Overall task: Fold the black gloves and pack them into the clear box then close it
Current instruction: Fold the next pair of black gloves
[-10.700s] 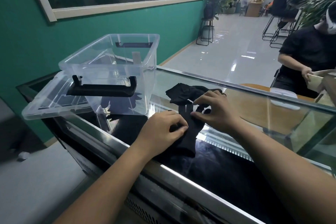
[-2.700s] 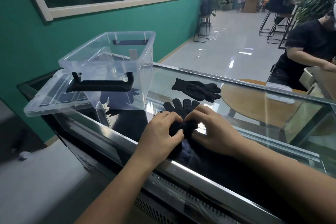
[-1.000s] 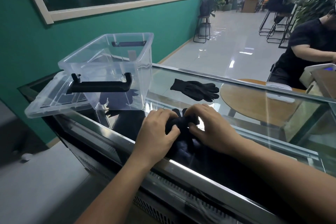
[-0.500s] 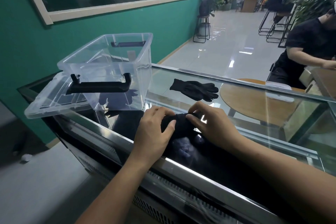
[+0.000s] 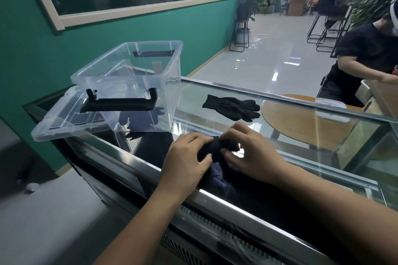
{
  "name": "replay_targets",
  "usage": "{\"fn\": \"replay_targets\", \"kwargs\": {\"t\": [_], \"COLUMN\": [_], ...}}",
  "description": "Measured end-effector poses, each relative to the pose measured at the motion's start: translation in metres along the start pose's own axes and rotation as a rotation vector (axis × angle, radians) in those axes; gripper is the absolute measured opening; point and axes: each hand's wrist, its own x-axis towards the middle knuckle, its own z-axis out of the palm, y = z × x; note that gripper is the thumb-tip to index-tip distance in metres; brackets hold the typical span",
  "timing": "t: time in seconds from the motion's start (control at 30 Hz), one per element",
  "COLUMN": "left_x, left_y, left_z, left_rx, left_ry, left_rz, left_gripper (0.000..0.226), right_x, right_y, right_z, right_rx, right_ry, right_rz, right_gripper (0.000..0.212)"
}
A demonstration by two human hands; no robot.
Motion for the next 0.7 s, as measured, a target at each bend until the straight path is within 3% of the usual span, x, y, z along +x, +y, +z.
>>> {"fn": "replay_targets", "kwargs": {"t": [0.17,0.7], "left_x": [-0.001,0.011], "left_y": [0.003,0.004], "left_z": [-0.001,-0.014], "left_rx": [-0.019,-0.069], "left_ry": [0.002,-0.002], "left_rz": [-0.011,0.136], "left_gripper": [0.043,0.039], "right_x": [0.001,0.001], "right_y": [0.008,-0.011], "right_z": [0.004,-0.011], "right_rx": [-0.059,-0.072], "right_ry": [-0.040,0.053], "right_rz": [-0.035,-0.064], "right_gripper": [0.036,0.034]}}
